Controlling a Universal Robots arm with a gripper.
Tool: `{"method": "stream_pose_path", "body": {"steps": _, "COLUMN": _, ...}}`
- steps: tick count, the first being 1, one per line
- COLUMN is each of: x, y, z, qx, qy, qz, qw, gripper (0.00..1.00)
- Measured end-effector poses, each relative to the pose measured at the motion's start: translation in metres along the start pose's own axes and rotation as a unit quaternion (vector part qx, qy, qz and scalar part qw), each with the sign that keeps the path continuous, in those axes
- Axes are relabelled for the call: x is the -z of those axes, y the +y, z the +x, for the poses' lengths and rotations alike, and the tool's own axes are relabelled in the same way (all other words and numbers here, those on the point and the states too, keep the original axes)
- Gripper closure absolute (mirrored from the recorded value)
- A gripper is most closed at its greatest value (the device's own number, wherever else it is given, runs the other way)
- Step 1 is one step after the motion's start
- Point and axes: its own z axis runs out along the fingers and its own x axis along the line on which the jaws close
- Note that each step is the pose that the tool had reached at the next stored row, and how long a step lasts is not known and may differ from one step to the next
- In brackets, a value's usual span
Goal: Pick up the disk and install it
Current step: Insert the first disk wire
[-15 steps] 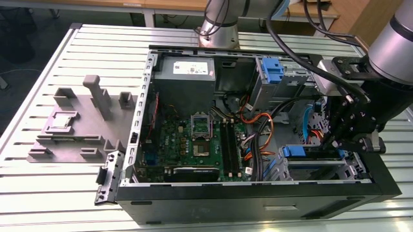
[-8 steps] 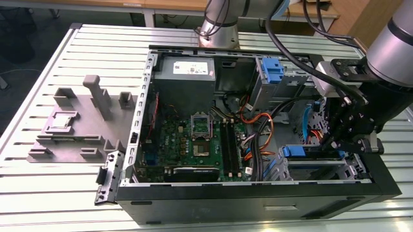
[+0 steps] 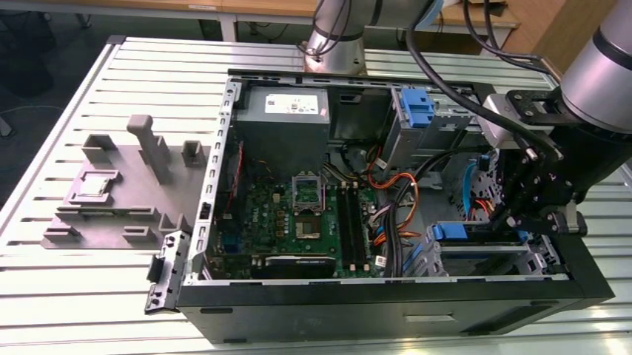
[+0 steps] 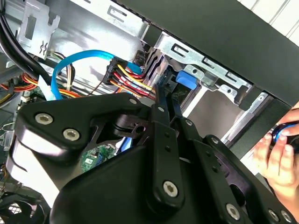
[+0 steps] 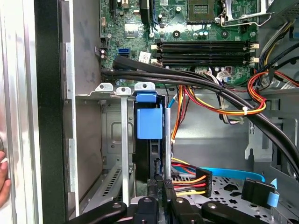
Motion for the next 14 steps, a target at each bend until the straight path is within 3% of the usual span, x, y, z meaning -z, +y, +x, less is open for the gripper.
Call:
{"method": "stream_pose_path", "body": {"steps": 3, "x": 0.0001, "y": 0.0000, "z": 0.0000, "qx": 0.000, "qy": -0.0003, "qz": 0.0000, "qw": 1.0000, "gripper": 0.82}}
{"method": "stream_pose_path", "body": {"steps": 4, "x": 0.0012, "y": -0.0001, "z": 0.0000, "qx": 0.000, "qy": 0.0000, "qz": 0.0000, "qw": 1.0000, "gripper": 0.76}}
{"method": "stream_pose_path", "body": {"steps": 10, "x": 0.0098, "y": -0.0004, "z": 0.0002, "qx": 0.000, "qy": 0.0001, "qz": 0.0000, "qw": 1.0000, "gripper": 0.76}}
{"method": "stream_pose_path", "body": {"steps": 14, "x": 0.0116, "y": -0.0005, "z": 0.0003, "qx": 0.000, "qy": -0.0001, "qz": -0.0003, "qw": 1.0000, "gripper": 0.77}}
